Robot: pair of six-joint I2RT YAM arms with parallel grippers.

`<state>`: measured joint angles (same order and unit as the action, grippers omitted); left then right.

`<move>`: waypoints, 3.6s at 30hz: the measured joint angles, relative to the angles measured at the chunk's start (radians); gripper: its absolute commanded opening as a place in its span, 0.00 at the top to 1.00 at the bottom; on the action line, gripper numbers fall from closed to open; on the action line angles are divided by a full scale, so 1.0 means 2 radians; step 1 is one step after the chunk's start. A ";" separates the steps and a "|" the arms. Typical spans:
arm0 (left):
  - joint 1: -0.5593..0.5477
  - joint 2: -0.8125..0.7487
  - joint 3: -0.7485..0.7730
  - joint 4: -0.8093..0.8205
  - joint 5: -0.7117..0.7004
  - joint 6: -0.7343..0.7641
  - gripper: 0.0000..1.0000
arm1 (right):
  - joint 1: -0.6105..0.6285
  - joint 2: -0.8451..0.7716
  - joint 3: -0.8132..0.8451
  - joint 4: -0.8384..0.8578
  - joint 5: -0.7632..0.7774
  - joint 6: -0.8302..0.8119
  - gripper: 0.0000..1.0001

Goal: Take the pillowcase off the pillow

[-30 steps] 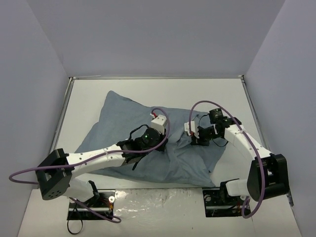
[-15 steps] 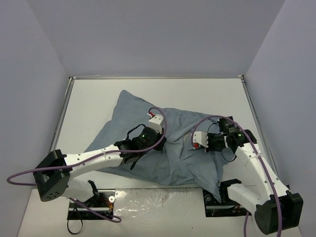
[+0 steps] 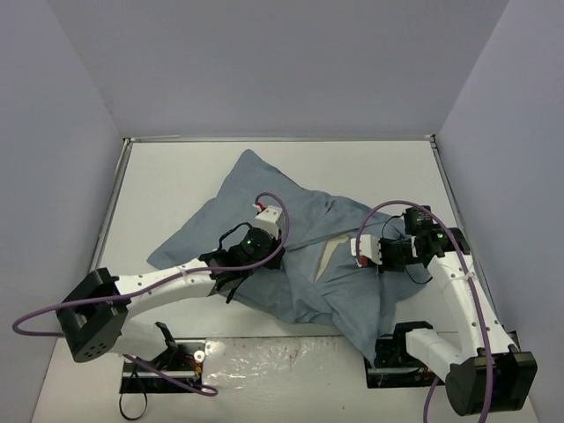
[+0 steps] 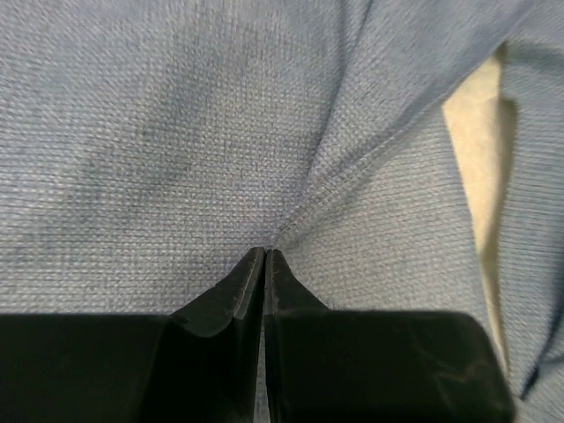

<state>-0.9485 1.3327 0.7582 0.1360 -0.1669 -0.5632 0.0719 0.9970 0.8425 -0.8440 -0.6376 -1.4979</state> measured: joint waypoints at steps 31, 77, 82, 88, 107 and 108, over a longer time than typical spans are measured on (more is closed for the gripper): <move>-0.074 0.088 0.133 -0.035 0.060 -0.056 0.57 | 0.001 0.016 0.000 -0.029 -0.040 -0.026 1.00; -0.128 0.296 0.330 -0.153 0.000 -0.234 0.76 | -0.010 -0.042 -0.035 -0.032 0.003 0.003 1.00; -0.113 0.298 0.290 -0.099 0.016 -0.244 0.98 | -0.008 -0.052 -0.040 -0.028 -0.006 0.000 1.00; -0.095 0.271 0.225 -0.031 0.031 -0.245 0.98 | -0.006 -0.063 -0.040 -0.026 -0.042 -0.003 1.00; 0.053 0.099 0.057 -0.044 0.000 -0.194 0.98 | -0.050 -0.049 -0.031 -0.006 -0.083 -0.005 1.00; 0.060 0.096 0.055 -0.044 -0.003 -0.191 0.98 | -0.050 -0.048 -0.031 -0.006 -0.081 -0.005 1.00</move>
<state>-0.8276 1.5249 0.8684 0.0479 -0.1730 -0.9455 -0.0277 0.9005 0.7795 -0.8566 -0.8001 -1.5085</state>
